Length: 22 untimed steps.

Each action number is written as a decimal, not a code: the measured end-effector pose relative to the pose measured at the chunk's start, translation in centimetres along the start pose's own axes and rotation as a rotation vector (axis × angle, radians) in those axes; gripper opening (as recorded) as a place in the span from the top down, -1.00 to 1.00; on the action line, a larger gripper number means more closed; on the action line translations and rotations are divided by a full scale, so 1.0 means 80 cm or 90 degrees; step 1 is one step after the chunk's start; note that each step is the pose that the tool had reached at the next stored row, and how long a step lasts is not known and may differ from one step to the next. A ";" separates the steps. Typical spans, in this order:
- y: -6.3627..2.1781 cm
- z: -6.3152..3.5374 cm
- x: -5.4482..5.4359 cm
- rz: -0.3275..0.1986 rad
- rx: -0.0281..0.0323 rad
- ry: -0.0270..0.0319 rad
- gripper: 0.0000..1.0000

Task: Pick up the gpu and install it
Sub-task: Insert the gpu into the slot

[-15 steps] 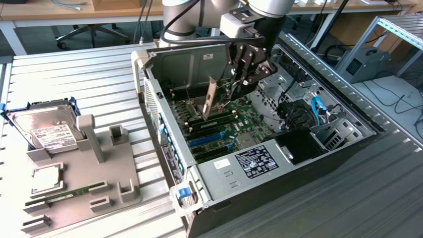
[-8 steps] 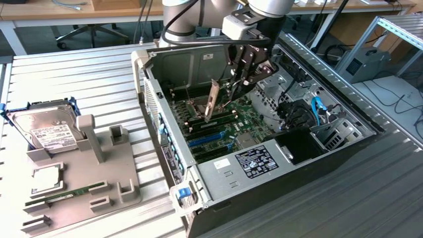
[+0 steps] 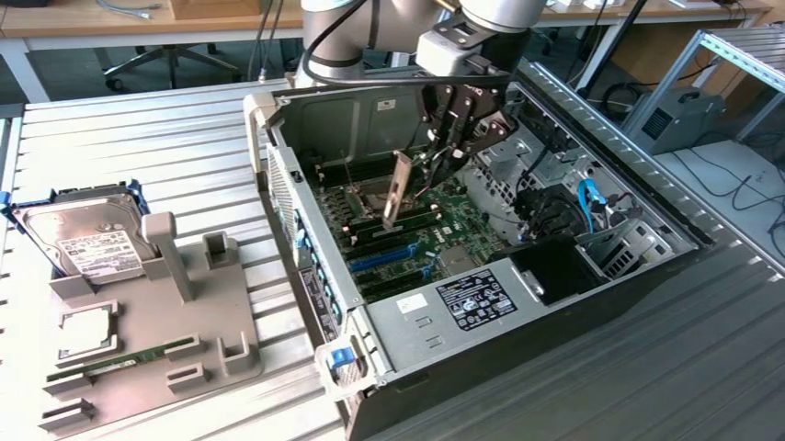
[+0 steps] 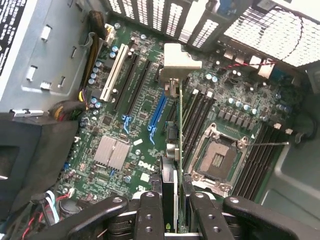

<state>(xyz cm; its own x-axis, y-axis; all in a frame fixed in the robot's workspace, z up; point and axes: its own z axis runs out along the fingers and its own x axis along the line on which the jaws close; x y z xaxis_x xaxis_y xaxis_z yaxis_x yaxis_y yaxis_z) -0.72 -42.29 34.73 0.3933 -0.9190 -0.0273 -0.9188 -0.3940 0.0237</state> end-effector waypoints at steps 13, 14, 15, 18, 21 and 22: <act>0.000 0.000 0.000 -0.076 -0.0021 0.0018 0.48; 0.000 0.000 0.000 -0.084 -0.0023 0.0020 0.48; 0.000 0.000 0.000 -0.092 -0.0025 0.0022 0.48; 0.000 0.000 0.000 -0.108 -0.0030 0.0025 0.48; 0.000 0.000 0.000 -0.126 -0.0035 0.0030 0.48; 0.000 0.000 0.000 -0.133 -0.0037 0.0032 0.48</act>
<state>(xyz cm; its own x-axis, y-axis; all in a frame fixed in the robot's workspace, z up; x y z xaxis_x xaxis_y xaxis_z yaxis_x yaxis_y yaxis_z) -0.72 -42.29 34.70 0.5750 -0.8177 -0.0272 -0.8174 -0.5756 0.0237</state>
